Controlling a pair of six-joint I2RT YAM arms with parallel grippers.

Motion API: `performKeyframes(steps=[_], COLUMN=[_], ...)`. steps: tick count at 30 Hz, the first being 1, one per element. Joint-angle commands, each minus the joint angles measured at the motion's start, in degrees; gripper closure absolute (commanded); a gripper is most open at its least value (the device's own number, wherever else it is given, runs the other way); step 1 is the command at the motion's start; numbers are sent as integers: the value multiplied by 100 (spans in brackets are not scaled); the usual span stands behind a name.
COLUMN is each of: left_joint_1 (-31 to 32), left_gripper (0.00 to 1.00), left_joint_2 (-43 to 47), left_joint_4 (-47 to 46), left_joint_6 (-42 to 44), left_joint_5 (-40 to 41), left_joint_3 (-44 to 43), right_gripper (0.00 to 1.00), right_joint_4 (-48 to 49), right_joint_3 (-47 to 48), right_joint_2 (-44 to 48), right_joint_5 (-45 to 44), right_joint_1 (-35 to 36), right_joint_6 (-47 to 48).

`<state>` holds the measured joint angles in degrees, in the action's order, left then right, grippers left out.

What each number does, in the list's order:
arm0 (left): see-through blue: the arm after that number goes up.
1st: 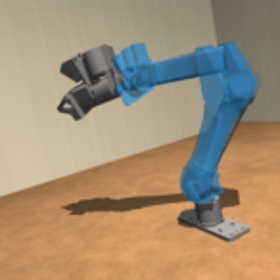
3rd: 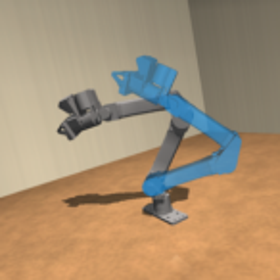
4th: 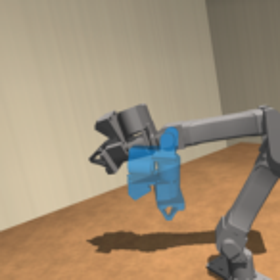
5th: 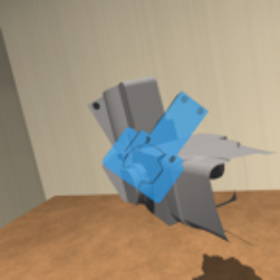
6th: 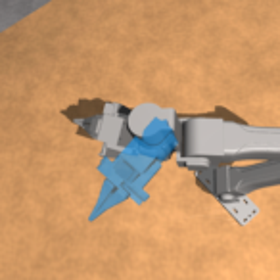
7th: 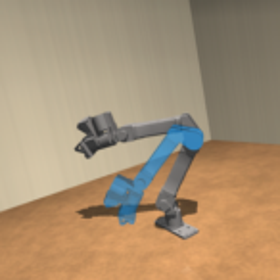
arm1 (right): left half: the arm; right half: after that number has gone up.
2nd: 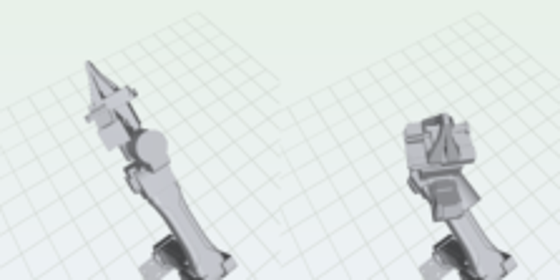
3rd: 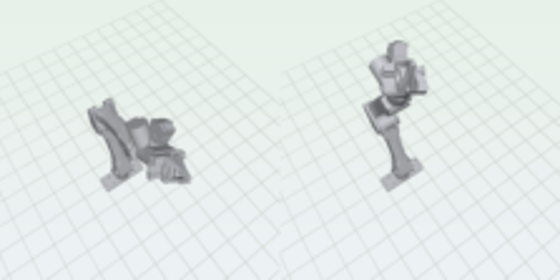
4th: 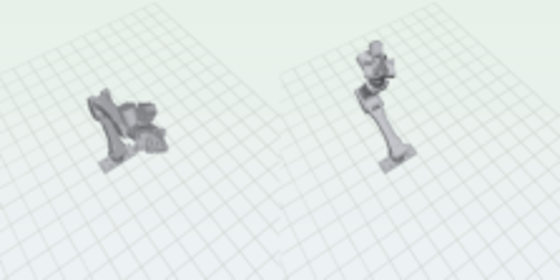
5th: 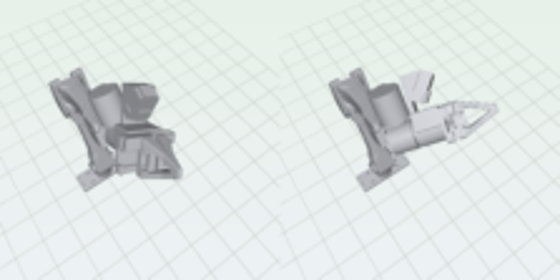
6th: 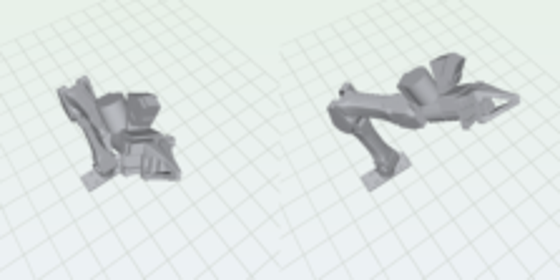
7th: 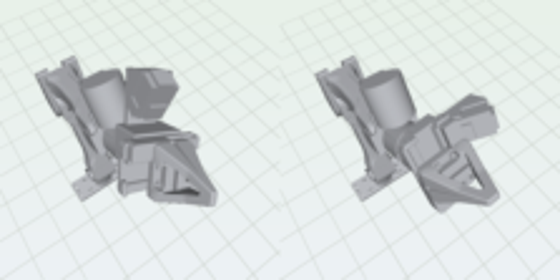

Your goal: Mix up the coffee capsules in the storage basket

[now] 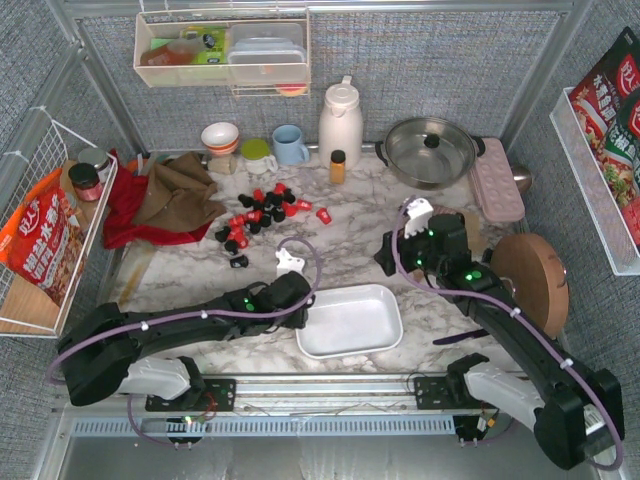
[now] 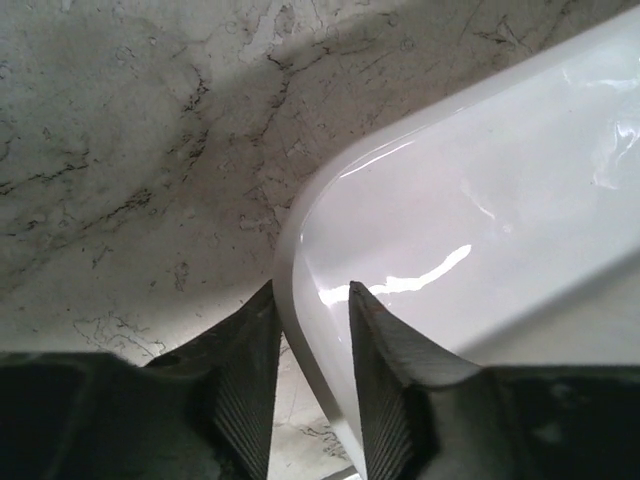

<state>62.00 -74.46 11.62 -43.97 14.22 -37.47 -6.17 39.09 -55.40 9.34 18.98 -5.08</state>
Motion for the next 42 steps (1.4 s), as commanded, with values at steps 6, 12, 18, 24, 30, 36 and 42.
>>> performKeyframes(steps=[6,12,18,24,30,36,42], left_joint_1=[-3,-12,-12,-20,-21,-57,-96], left_gripper=[75,84,89,88,82,67,63], left_joint_2=[-128,13,154,367,640,544,431], left_joint_4=[-257,-210,-260,-482,-844,-1016,-1247], left_joint_6=[117,1092,2255,2985,3183,2998,2816], left_joint_5=[683,1048,1288,1043,1115,1435,1572], left_joint_3=[-112,-602,-1162,-1358,-1179,-1175,-1200], right_gripper=[30,30,31,34,68,91,100], right_joint_4=[-223,-410,-625,-522,-287,-102,97], right_joint_3=[451,696,1067,1060,889,703,529], right_joint_2=[-642,-935,-1354,-1571,-1404,-1174,-1127], right_joint_5=[892,945,1068,659,515,344,62], right_joint_1=[703,1165,1592,1860,1899,1926,1928], right_joint_6=[999,1727,2301,2504,2384,2115,1729])
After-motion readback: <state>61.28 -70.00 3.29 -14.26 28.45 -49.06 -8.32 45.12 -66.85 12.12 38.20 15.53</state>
